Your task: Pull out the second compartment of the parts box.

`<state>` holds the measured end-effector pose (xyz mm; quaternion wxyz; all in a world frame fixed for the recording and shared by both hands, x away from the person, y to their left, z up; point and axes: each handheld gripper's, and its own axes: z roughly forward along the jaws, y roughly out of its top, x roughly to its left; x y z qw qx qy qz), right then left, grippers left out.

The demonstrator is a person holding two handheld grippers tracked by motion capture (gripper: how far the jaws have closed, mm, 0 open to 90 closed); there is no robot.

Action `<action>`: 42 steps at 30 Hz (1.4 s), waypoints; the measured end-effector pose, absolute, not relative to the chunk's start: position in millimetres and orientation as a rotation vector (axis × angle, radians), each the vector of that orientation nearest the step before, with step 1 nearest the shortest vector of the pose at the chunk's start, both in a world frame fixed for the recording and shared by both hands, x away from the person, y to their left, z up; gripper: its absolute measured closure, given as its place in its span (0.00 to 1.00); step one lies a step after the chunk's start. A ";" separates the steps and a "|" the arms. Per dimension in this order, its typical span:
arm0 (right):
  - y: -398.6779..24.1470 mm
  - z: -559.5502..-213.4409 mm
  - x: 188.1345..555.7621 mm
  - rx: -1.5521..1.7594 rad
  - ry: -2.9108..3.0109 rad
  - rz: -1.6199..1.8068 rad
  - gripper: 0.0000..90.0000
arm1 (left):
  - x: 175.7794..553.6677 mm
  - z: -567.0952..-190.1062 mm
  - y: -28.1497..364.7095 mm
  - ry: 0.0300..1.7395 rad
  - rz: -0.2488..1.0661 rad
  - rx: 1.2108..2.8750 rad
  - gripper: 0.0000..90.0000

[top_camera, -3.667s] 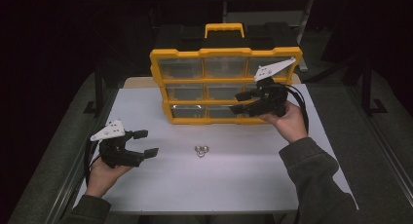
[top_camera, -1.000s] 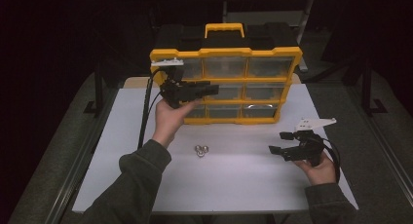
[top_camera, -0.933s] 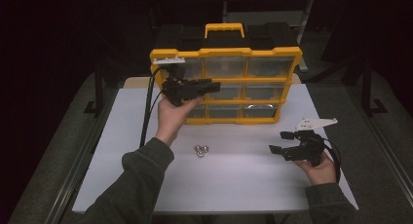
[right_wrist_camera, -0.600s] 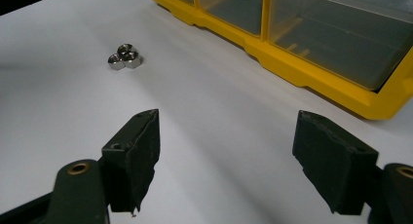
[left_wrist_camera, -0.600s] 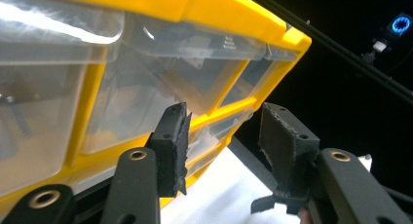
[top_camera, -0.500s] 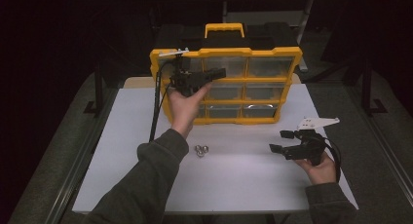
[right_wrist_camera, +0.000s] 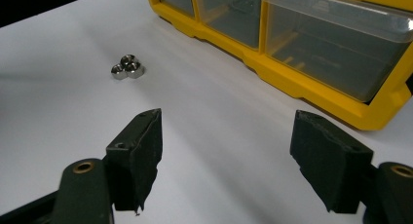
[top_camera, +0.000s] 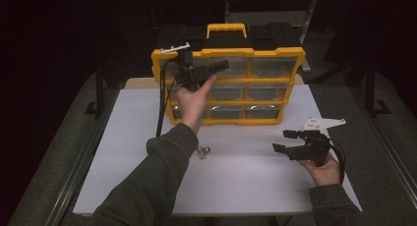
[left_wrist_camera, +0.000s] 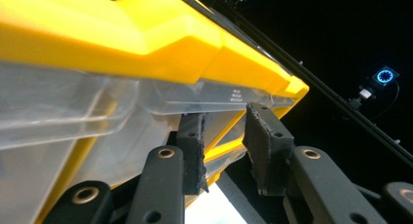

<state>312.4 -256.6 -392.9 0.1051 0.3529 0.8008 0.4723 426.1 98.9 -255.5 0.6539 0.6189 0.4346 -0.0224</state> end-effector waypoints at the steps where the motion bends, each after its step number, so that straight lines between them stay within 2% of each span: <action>1: -257.0 -392.5 312.2 1.040 2.359 1.389 0.29 | 426.0 -255.0 97.5 0.994 -0.053 1.400 0.78; 5: -257.5 -392.0 311.6 1.043 2.348 1.402 0.29 | 428.9 -258.3 97.2 1.013 -0.127 1.352 0.79; 11: -256.5 -391.1 310.3 1.029 2.347 1.403 0.29 | 428.0 -260.0 96.5 1.037 -0.132 1.325 0.85; 22: -257.1 -391.6 311.5 1.032 2.339 1.421 0.29 | 425.2 -262.9 99.2 1.049 -0.171 1.286 0.87; 42: -257.6 -393.0 313.1 1.035 2.341 1.414 0.29 | 407.2 -264.7 105.2 1.017 -0.217 1.278 0.86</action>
